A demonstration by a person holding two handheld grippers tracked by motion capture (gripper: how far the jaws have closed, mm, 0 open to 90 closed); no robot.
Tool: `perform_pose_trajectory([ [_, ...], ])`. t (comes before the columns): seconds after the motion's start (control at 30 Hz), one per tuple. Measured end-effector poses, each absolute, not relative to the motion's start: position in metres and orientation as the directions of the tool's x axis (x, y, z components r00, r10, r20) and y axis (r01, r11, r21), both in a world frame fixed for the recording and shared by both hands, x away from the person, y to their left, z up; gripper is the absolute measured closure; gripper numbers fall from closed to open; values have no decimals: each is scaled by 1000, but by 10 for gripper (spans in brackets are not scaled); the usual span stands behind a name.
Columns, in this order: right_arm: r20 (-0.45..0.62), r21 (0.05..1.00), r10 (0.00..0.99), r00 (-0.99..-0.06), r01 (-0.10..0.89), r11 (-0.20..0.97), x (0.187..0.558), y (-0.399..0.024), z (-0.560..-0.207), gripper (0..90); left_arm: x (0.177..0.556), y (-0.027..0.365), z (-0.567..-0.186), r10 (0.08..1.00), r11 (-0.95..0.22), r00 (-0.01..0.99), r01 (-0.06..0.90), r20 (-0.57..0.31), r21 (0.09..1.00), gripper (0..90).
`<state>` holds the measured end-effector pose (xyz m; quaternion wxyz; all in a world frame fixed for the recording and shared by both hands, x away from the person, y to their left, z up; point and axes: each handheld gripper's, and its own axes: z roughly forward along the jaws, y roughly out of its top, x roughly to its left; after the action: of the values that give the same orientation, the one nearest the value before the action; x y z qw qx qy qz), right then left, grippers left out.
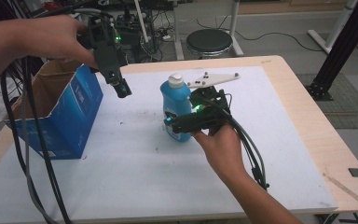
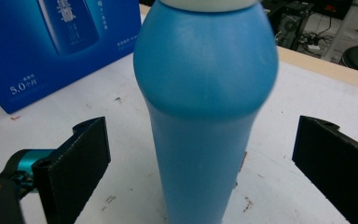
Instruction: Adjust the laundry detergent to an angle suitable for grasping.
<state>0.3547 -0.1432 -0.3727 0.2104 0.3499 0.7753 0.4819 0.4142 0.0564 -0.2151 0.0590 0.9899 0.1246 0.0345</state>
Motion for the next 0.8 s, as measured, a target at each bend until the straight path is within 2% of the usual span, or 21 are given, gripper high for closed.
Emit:
perform_pose_trajectory([
  [0.2,4,883,747,-664,353,309,360,-136,-369,34,415,57,-216,255,-961,966,247,50,129,17],
  [0.4,37,880,765,-643,383,279,364,-133,-372,46,416,58,-217,255,-960,966,247,47,128,17],
  [0.47,23,885,764,-645,368,284,364,-132,-372,87,416,59,-217,255,-960,966,248,47,132,17],
  [0.5,22,889,755,-655,359,285,364,-132,-372,174,416,59,-217,257,-959,965,249,45,131,17],
  [0.8,24,887,758,-652,364,285,365,-130,-372,185,417,61,-218,258,-959,965,251,43,131,17],
])
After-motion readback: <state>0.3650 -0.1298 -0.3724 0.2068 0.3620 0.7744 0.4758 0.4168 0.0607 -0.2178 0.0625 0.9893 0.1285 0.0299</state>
